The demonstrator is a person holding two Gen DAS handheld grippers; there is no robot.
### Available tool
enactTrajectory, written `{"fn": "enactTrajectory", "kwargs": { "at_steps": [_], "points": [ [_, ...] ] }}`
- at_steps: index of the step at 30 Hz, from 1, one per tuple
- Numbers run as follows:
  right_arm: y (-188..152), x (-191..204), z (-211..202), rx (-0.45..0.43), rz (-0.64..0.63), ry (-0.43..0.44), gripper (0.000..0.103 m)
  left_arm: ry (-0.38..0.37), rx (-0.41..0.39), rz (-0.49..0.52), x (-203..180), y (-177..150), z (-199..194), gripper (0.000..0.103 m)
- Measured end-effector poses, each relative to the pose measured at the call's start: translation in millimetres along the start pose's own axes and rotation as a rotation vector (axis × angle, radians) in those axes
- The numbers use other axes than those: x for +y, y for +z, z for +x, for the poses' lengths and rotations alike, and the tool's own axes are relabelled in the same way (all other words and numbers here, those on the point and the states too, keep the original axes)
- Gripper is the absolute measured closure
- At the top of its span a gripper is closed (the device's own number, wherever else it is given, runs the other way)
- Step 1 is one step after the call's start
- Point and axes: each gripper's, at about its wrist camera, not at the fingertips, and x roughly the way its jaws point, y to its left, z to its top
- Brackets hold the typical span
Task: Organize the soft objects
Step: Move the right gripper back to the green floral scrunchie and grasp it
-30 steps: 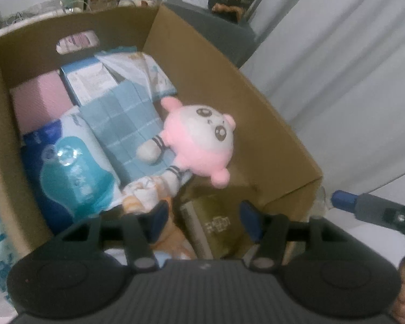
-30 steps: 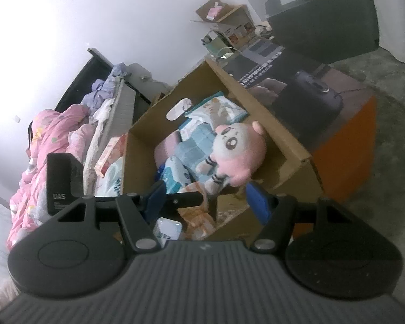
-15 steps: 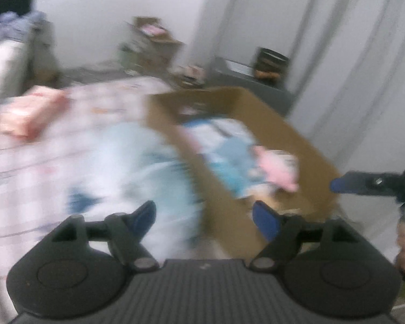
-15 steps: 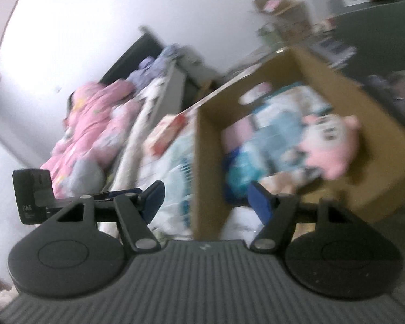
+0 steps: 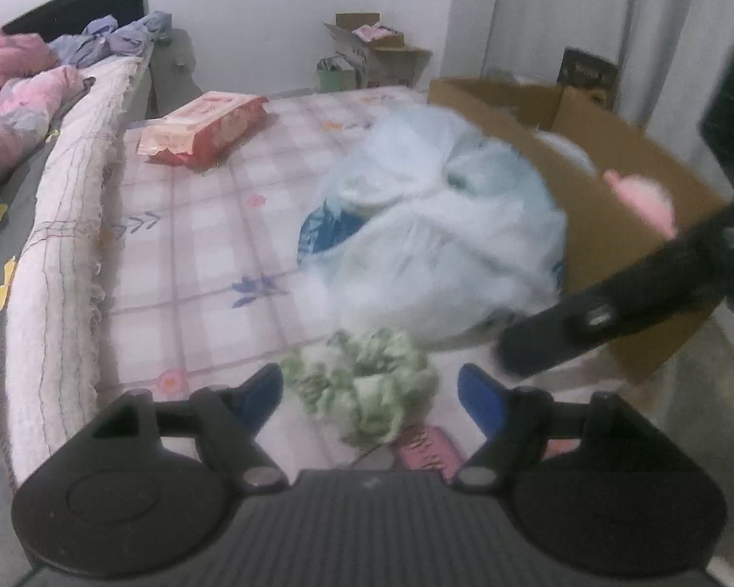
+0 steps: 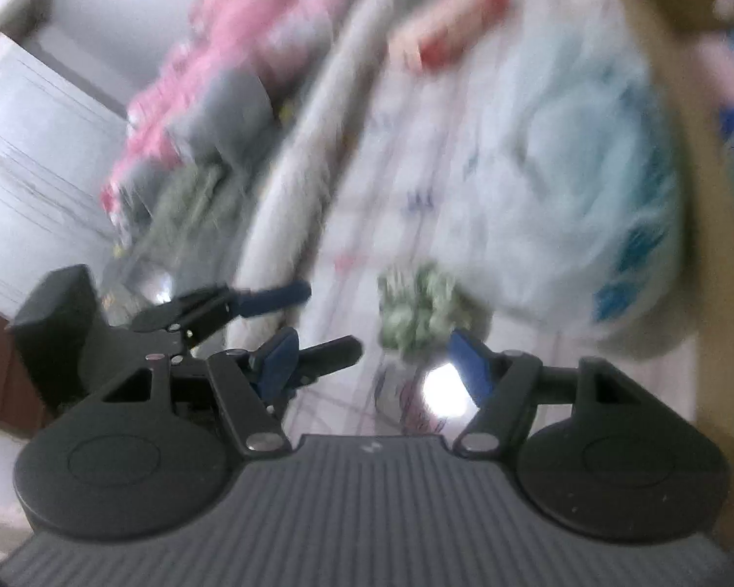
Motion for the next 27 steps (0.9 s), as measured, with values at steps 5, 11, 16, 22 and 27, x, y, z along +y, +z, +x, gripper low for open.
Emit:
{"fn": "enactTrajectory", "kwargs": {
  "at_steps": [5,11,16,22,27],
  "points": [
    [6.9,-23.6,45.0,0.041,0.159,-0.050,0.035,-0.004,0.036,0.034,2.5,-15.1,27.1,0.023],
    [8.7,-34.0,69.5,0.009,0.183,-0.100,0.038,0.003,0.058,0.064,8.6,-22.1,54.3,0.024],
    [12.6,-39.1,88.9,-0.021,0.187,-0.101,0.043,-0.013,0.060,0.057,12.6,-22.2,63.5,0.029],
    [16.5,-35.5,99.2,-0.041,0.192,-0.076,0.049,-0.020,0.043,0.072,11.5,-21.7,64.8,0.051],
    [13.3,-35.0,103.8,-0.021,0.209,-0.054,0.067,-0.029,0.040,0.049,13.4,-20.9,55.1,0.061]
  ]
}}
